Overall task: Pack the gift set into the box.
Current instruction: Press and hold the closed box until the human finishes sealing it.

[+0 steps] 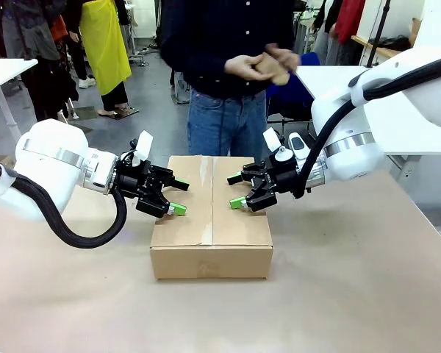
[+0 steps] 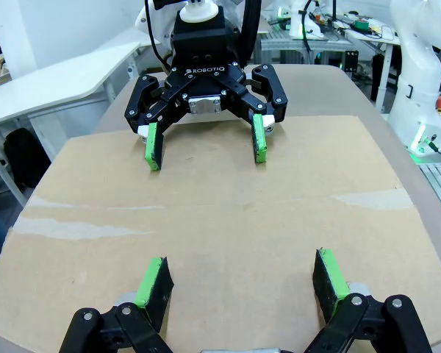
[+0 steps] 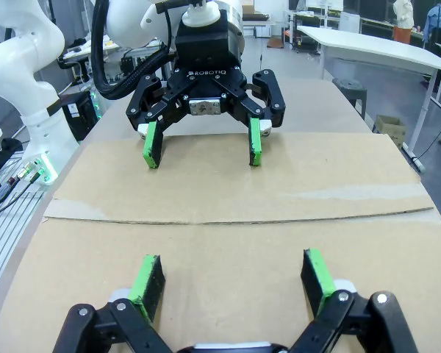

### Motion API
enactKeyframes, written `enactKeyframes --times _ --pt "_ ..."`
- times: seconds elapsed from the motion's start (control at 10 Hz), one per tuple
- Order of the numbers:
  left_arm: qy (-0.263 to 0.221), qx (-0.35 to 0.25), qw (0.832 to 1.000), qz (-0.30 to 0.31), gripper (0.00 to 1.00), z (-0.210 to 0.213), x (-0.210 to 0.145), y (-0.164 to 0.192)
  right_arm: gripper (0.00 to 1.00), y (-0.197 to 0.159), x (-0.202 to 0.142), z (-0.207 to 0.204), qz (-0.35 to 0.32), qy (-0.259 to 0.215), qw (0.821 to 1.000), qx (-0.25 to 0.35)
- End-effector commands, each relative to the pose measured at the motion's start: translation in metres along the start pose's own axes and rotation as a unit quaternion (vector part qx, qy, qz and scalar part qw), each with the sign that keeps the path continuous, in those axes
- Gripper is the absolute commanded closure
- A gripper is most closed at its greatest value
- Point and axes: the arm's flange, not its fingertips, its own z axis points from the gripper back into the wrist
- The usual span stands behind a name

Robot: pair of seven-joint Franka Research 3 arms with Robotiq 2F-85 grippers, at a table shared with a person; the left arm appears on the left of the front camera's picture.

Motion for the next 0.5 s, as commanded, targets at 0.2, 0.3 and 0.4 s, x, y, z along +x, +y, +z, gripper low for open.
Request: enactKeyframes --times 0.2,0.3,0.4 --pt "-0.002 -0.003 1.0 -0.001 0.0 -0.0002 -0.003 -0.0021 0.0 -0.0001 -0.0007 -0.0008 0.001 0.0 1.0 -0.003" --pt "-0.002 -0.003 1.0 -0.001 0.0 -0.0002 -0.003 -0.0021 0.0 -0.0001 -0.0007 -0.0008 0.001 0.0 1.0 -0.003" --pt "-0.002 -0.003 1.0 -0.001 0.0 -0.0002 -0.003 -0.0021 0.0 -0.0001 -0.0007 -0.0008 0.001 0.0 1.0 -0.003"
